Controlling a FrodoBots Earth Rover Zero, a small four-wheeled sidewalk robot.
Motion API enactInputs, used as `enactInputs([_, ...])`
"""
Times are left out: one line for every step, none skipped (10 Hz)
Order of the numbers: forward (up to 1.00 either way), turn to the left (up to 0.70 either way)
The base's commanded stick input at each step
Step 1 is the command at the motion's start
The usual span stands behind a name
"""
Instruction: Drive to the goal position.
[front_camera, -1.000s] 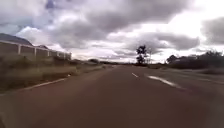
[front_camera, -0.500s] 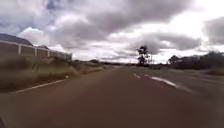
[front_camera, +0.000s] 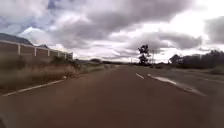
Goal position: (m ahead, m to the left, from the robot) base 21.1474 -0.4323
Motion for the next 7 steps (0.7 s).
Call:
enactInputs([0.70, 0.03])
enactInputs([0.70, 0.03])
enactInputs([0.70, 0.03])
enactInputs([0.70, 0.03])
enactInputs([0.70, 0.03])
enactInputs([0.70, 0.03])
enactInputs([0.70, 0.03])
